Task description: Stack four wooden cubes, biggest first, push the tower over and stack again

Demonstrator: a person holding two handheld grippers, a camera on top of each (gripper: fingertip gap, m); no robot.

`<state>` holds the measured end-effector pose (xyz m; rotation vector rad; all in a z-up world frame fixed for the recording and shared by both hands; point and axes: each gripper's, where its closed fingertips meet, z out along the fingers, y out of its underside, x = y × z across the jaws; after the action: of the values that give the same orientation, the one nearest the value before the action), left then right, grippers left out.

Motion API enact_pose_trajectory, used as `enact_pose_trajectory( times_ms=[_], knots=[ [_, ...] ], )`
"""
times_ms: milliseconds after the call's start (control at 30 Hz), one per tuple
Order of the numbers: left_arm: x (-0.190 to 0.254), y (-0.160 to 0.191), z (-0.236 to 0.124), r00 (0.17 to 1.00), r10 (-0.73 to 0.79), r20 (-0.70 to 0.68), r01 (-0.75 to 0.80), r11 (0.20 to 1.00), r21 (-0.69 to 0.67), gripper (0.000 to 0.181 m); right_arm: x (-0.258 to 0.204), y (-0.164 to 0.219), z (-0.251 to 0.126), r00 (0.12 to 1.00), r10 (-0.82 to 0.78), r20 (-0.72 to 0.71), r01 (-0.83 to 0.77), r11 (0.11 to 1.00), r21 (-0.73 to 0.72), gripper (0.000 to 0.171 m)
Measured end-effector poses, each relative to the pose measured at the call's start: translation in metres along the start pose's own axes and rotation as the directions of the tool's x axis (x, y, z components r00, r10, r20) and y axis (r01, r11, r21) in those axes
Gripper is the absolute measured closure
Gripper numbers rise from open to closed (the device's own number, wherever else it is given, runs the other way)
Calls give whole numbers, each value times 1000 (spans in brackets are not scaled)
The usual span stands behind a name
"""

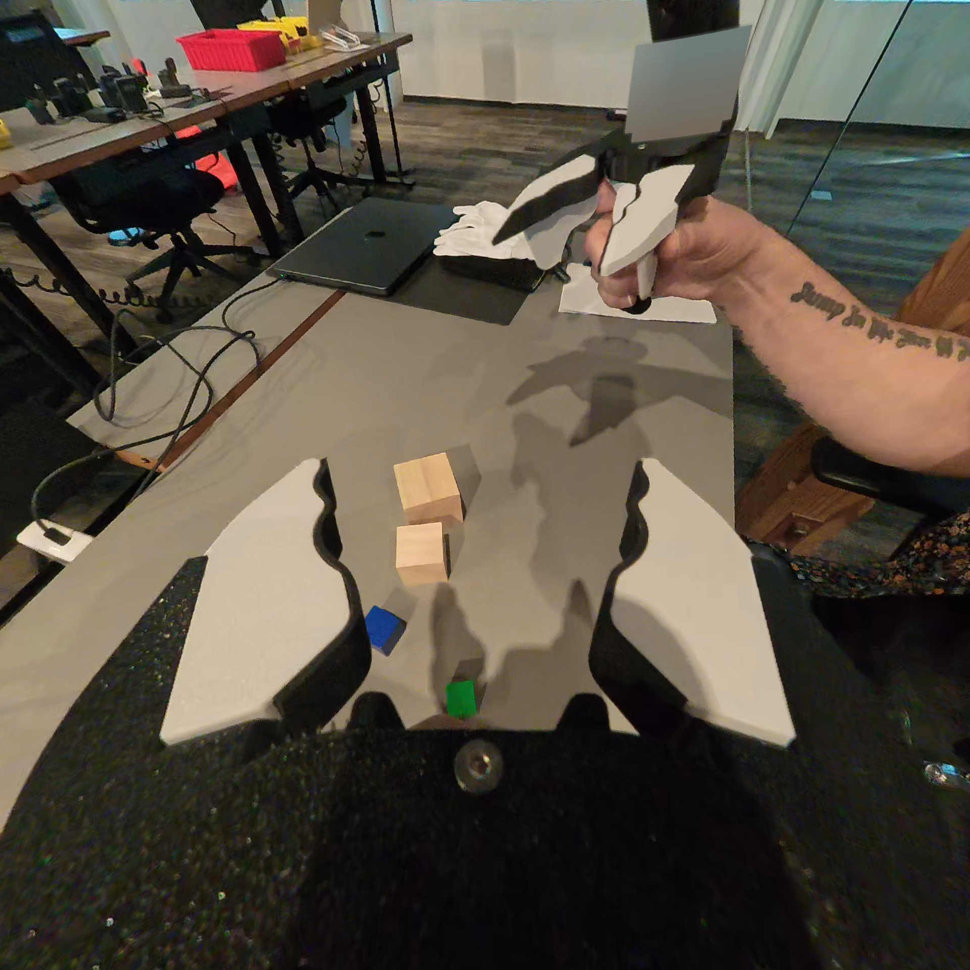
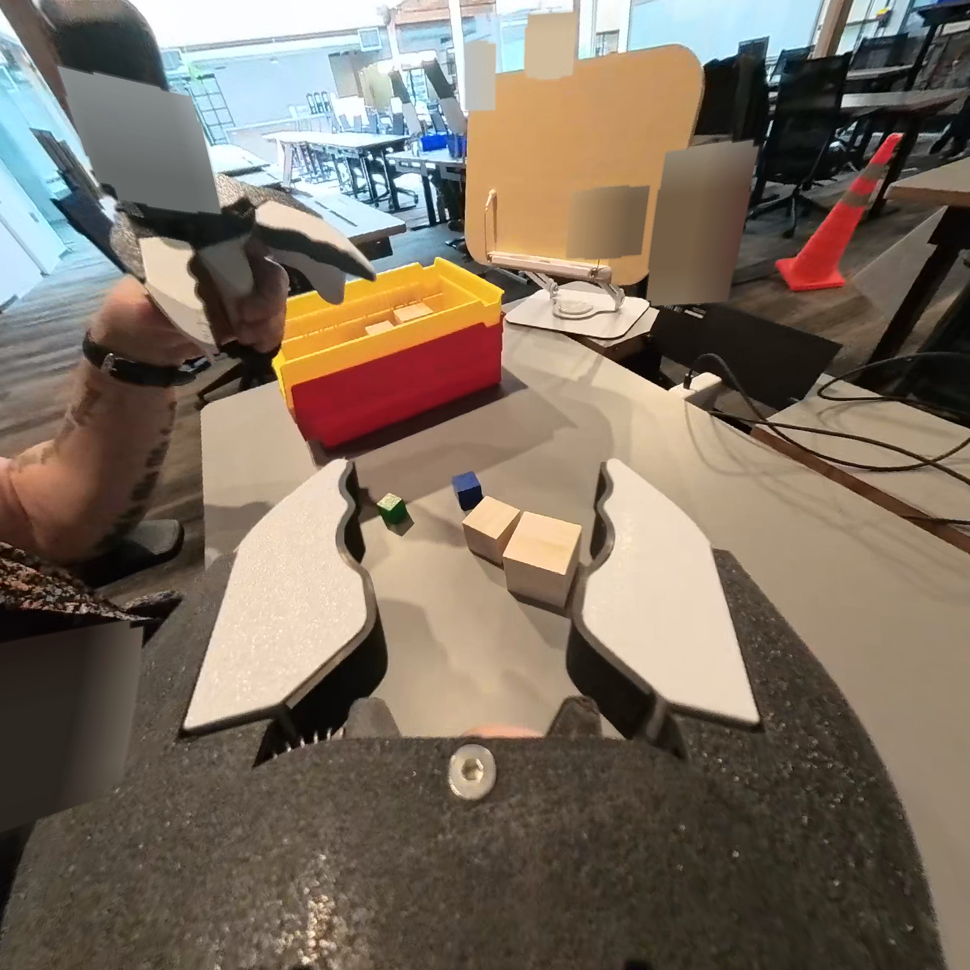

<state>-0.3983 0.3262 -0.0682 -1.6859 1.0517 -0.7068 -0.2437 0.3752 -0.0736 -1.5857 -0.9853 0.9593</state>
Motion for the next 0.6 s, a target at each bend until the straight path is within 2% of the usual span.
enact_pose_trajectory(
  times_ms=[600],
  knots=[
    [-1,12,4,1000,-7,-21,6,999,-47,77,0,31,34,999,-53,-10,50,984,-171,87]
  ],
)
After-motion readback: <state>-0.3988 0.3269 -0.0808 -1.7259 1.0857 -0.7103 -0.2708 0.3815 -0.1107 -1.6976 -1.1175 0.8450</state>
